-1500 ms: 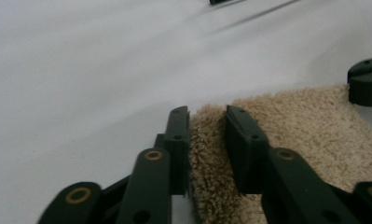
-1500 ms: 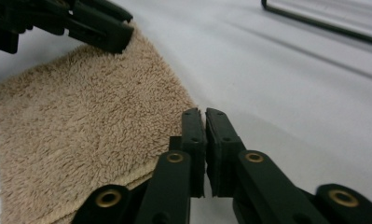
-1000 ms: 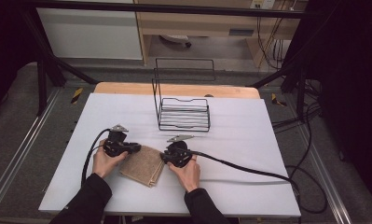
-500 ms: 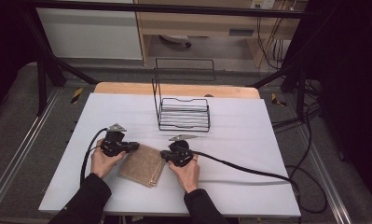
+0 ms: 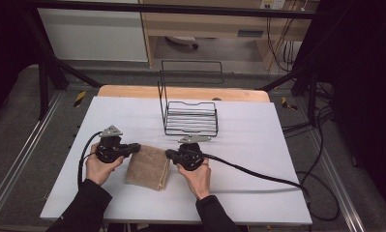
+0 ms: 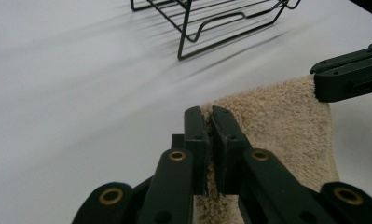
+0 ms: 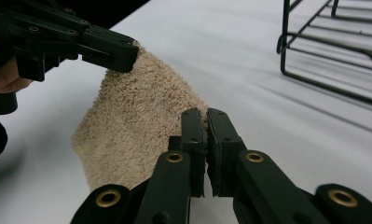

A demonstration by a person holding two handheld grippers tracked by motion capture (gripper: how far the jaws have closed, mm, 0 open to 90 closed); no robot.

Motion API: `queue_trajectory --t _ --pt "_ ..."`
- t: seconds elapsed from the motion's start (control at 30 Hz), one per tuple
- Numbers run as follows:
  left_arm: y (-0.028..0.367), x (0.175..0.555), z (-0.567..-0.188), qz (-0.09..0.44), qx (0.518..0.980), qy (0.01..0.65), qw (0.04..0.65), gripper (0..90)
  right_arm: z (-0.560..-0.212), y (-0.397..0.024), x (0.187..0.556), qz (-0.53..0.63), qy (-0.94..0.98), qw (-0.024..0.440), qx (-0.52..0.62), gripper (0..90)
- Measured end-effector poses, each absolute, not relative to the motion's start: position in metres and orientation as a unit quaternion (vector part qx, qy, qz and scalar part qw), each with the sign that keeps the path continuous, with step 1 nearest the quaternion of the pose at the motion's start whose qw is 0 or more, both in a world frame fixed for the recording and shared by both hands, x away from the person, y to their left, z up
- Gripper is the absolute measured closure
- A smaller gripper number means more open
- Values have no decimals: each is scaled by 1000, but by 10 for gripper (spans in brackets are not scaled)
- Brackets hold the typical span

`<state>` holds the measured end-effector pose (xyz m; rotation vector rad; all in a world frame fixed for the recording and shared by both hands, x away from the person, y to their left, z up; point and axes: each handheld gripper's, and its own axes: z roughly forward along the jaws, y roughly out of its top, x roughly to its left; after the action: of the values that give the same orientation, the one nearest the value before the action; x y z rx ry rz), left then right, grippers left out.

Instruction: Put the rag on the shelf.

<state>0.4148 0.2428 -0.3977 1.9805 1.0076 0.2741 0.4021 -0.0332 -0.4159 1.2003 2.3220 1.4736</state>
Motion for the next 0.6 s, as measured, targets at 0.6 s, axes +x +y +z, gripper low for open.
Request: queue_trajectory --t 0.6 --pt "225 393 -370 154 773 389 477 850 -376 -56 396 511 779 117 344 865"
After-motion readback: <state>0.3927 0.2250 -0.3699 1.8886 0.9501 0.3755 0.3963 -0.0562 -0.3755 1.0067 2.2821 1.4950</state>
